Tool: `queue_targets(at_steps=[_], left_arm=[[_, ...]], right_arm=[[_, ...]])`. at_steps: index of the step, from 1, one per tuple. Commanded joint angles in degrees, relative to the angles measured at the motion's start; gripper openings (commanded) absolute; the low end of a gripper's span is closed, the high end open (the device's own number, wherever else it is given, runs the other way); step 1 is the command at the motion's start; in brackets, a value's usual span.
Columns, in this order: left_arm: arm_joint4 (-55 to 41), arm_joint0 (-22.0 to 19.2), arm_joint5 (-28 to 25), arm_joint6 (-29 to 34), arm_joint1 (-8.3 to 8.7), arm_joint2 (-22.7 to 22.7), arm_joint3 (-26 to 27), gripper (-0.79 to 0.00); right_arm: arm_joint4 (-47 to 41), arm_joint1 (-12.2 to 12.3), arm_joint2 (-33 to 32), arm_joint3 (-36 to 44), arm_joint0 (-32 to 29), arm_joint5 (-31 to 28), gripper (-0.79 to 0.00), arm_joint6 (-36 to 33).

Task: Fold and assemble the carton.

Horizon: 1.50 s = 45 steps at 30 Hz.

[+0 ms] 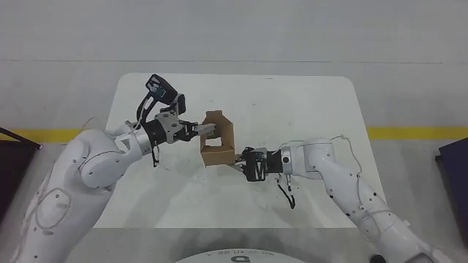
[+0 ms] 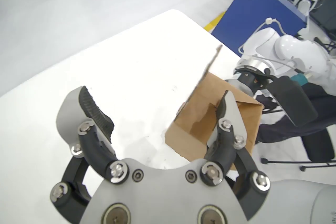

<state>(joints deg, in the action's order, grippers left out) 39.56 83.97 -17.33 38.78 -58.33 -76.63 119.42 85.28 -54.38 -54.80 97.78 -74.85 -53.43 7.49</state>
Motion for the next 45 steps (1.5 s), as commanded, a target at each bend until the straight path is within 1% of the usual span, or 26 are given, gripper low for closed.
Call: queue_targets(at_steps=[1,4,6,9,13,15,19,24,25,26,29,33,34,35,37,39,42,43,45], left_arm=[[5.33,-0.05,-2.14,0.68,0.36,-1.17,1.95,0.0],[8.17,0.03,-5.76,0.62,0.75,-2.86,4.54,0.0],[12.4,-0.45,-9.77,1.9,1.18,-4.17,6.68,0.0],[12.83,-0.33,-15.59,2.88,1.62,-4.94,8.73,0.0],[10.95,-0.28,-23.55,7.41,2.29,-4.09,10.42,0.0],[9.27,-0.1,-25.51,9.18,2.49,-2.81,10.73,0.0],[7.66,-0.42,-24.92,10.49,2.65,-1.03,10.46,0.0],[6.92,-0.42,-21.93,9.83,2.53,2.08,10.01,0.0],[7.17,-0.48,-21.21,9.85,2.5,2.67,9.79,-0.009],[7.8,-0.56,-20.61,9.98,2.47,3.31,9.74,-0.074],[7.88,-0.56,-20.01,9.77,2.42,5.19,9.3,-0.108],[7.23,0.07,-20.03,10.02,2.61,5.69,8.76,-0.191],[7.37,0.27,-19.89,10.29,2.67,5.81,8.5,-0.197],[7.5,0.47,-19.81,10.21,2.7,6.03,8.16,-0.182],[8.26,0.5,-19.91,9.81,2.72,6.74,7.55,-0.188],[9.05,0.3,-19.88,9.29,2.72,7.26,7.05,-0.166],[10.42,-0.29,-19.53,8.93,2.69,8.27,6.43,-0.163],[10.82,-0.51,-19.49,8.89,2.68,8.59,6.25,-0.169],[11.19,-0.84,-19.09,8.58,2.66,9.05,5.83,-0.206]], right_arm=[[-0.83,0.01,-0.2,-0.21,-0.06,-0.03,-0.785,-0.99],[-1.2,0.04,-0.15,0.1,0.21,-1.12,-0.785,-2.49],[-1.46,0.01,0.05,0.03,0.46,-1.63,-0.785,-3.21],[-2.2,-0.1,0.45,-0.33,0.78,-2.24,-0.785,-4.22],[-4.46,-0.37,1.27,-1.23,1.55,-3.23,-0.785,-6.57],[-5.62,-0.54,1.92,-1.91,2.18,-4.19,-0.785,-8.36],[-8.68,-0.98,3.05,-2.97,3.51,-4.42,-0.785,-12.01],[-11.12,-1.33,3.66,-2.35,5.09,-4.14,-0.785,-15.6],[-11.34,-1.36,3.71,-2.03,5.32,-4.17,-0.785,-16.06],[-11.1,-1.37,3.75,-1.7,5.59,-4.11,-0.785,-16.99],[-11.07,-1.35,3.69,-0.65,5.98,-3.88,-0.785,-18.76],[-10.29,-1.0,2.5,0.77,5.9,-4.29,-0.785,-18.93],[-9.96,-0.91,2.21,1.34,5.77,-4.22,-0.785,-18.78],[-9.62,-0.83,1.92,2.03,5.6,-4.03,-0.785,-18.66],[-8.79,-0.72,1.64,3.57,5.15,-3.41,-0.785,-18.73],[-7.75,-0.6,1.46,4.71,4.7,-3.08,-0.785,-18.57],[-6.16,-0.51,1.53,5.88,4.17,-2.76,-0.785,-18.07],[-5.73,-0.49,1.57,6.02,4.07,-2.71,-0.785,-17.87],[-4.99,-0.45,1.61,6.21,3.96,-2.68,-0.785,-17.61]])
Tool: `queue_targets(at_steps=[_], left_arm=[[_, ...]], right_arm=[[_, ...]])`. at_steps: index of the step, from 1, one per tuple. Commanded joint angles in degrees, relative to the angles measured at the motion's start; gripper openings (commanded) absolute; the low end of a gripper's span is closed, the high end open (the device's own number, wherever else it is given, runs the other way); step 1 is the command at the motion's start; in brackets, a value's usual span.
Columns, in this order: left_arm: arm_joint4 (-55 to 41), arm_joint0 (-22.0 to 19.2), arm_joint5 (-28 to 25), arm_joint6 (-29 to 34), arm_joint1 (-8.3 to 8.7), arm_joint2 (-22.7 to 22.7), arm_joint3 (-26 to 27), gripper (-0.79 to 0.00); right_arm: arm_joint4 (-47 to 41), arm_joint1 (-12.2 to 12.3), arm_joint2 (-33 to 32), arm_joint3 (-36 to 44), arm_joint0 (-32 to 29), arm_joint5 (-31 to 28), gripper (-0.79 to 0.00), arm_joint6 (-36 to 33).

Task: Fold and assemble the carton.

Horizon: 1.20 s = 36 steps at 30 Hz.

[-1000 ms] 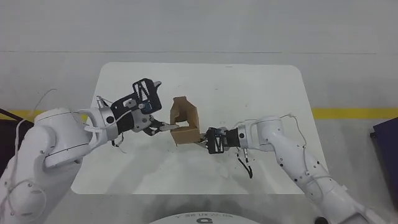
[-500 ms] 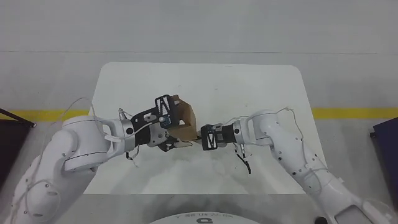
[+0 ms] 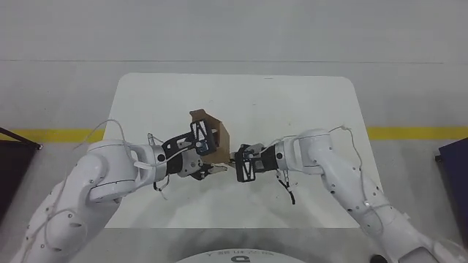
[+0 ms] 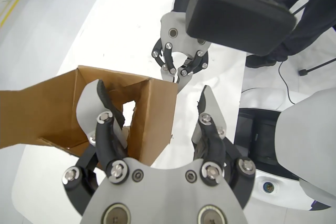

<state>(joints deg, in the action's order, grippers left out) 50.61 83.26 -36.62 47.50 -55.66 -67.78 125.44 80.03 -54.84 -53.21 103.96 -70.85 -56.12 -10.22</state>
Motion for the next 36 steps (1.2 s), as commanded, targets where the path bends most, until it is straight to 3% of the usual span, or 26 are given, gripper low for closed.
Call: queue_targets(at_steps=[1,3,4,6,8,13,19,20,21,31,36], left_arm=[[0.27,-0.26,0.31,-0.21,-0.01,0.4,-0.34,-0.222],[0.56,-0.47,0.75,0.07,0.01,0.76,-0.58,-0.406],[0.55,-0.56,1.06,0.06,0.02,0.84,-0.63,-0.437],[0.75,-0.71,1.46,0.27,0.07,0.86,-0.71,-0.579],[0.7,-0.79,1.77,0.32,0.13,0.82,-0.69,-0.594],[0.62,-1.01,2.17,0.22,0.26,0.78,-0.79,-0.77],[-0.03,-1.3,2.51,-0.49,0.35,0.93,-0.81,-0.785],[-0.33,-1.39,2.64,-0.86,0.36,0.85,-0.84,-0.505],[-0.53,-1.46,3.07,-1.18,0.37,0.66,-0.83,0.0],[-2.21,-2.44,5.1,-7.8,0.69,-5.42,0.52,0.0],[-2.61,-0.4,10.5,-10.29,0.95,-11.01,-2.18,0.0]], right_arm=[[0.53,0.02,0.04,0.11,-0.08,0.06,-0.785,0.23],[0.9,0.02,0.14,0.01,-0.17,0.3,-0.785,0.37],[0.99,0.01,0.16,-0.09,-0.2,0.46,-0.785,0.47],[1.01,0.01,0.08,-0.42,-0.29,0.88,-0.785,0.7],[0.91,0.01,-0.12,-0.66,-0.4,1.44,-0.785,0.98],[0.86,0.04,-0.36,-1.03,-0.6,1.98,-0.785,1.4],[1.01,0.0,-0.36,-1.47,-0.6,2.38,-0.785,1.63],[0.98,0.0,-0.37,-1.61,-0.62,2.51,-0.785,1.68],[0.89,-0.01,-0.43,-1.77,-0.65,2.63,-0.785,1.8],[0.69,0.03,-0.63,-4.23,-1.24,2.3,-0.785,5.37],[1.55,0.1,-0.84,-4.12,-1.47,2.09,-0.785,7.56]])
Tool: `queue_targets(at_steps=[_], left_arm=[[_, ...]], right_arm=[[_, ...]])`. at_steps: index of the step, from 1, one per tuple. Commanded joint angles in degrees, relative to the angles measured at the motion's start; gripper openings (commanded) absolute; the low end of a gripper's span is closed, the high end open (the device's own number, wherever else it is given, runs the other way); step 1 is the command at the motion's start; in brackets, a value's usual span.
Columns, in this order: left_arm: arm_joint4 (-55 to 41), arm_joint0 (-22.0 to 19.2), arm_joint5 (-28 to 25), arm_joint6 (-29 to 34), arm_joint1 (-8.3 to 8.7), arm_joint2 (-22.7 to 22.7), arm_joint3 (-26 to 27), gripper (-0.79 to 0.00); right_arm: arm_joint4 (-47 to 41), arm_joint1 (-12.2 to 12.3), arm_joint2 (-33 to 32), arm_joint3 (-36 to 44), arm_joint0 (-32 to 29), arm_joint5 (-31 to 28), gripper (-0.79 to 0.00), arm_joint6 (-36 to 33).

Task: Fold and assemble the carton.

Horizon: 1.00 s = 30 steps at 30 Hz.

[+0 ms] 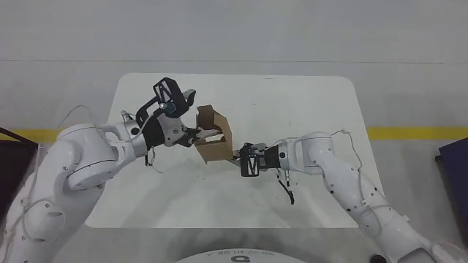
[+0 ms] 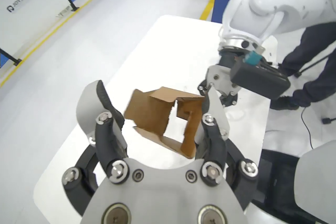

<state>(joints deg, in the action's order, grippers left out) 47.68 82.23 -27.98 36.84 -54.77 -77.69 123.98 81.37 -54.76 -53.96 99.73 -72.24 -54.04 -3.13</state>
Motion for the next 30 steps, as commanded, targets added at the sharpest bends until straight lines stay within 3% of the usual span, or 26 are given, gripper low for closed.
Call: queue_targets(at_steps=[1,4,13,30], left_arm=[[0.06,1.4,4.34,0.3,0.05,-2.09,-1.35,0.0],[-3.09,3.86,8.94,-0.79,-0.05,-3.91,-2.29,0.0],[-0.7,6.85,10.55,0.9,-0.07,-2.73,-2.55,0.0],[-2.41,4.45,10.13,0.11,-0.46,-0.99,-1.98,0.0]], right_arm=[[0.49,0.07,-0.19,0.2,-0.2,-0.07,-0.785,1.02],[1.55,0.22,-0.59,0.56,-0.54,-0.09,-0.785,2.48],[3.56,0.47,-0.93,1.45,-1.1,-0.53,-0.785,4.42],[3.7,0.44,-0.39,1.79,-1.2,-0.74,-0.785,3.01]])
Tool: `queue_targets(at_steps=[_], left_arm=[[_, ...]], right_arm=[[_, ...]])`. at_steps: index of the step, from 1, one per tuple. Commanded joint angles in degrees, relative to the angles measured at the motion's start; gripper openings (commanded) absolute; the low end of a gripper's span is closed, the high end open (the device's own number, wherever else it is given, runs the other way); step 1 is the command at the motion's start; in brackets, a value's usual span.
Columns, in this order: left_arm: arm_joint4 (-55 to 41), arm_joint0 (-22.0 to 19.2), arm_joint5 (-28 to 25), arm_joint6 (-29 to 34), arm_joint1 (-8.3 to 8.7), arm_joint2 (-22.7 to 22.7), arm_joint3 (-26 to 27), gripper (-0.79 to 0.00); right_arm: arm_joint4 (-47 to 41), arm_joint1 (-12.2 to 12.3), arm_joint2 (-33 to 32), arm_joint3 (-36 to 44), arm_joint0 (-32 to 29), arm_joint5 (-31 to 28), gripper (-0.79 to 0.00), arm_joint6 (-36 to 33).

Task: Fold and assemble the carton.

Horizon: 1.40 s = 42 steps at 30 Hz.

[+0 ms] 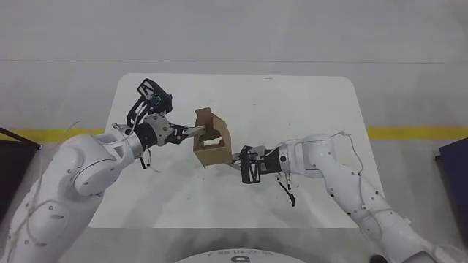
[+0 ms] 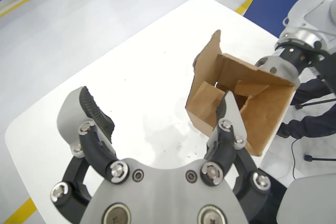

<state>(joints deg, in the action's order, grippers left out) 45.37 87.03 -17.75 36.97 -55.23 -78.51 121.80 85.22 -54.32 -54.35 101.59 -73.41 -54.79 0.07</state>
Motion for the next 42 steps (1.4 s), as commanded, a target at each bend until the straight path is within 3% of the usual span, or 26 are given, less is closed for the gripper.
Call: queue_targets(at_steps=[1,15,42], left_arm=[[-0.18,-0.78,-0.15,0.05,-0.02,-0.21,0.36,0.0],[0.39,-7.8,1.76,3.45,-0.94,6.45,-1.22,0.0],[0.33,-5.81,1.86,3.77,-1.13,7.63,-0.83,0.0]], right_arm=[[-0.24,0.0,0.02,-0.06,-0.05,0.01,-0.785,-0.44],[-0.92,-0.22,0.87,0.63,0.28,0.17,-0.785,-2.63],[-1.34,-0.12,0.63,1.26,-0.17,0.39,-0.785,-2.78]])
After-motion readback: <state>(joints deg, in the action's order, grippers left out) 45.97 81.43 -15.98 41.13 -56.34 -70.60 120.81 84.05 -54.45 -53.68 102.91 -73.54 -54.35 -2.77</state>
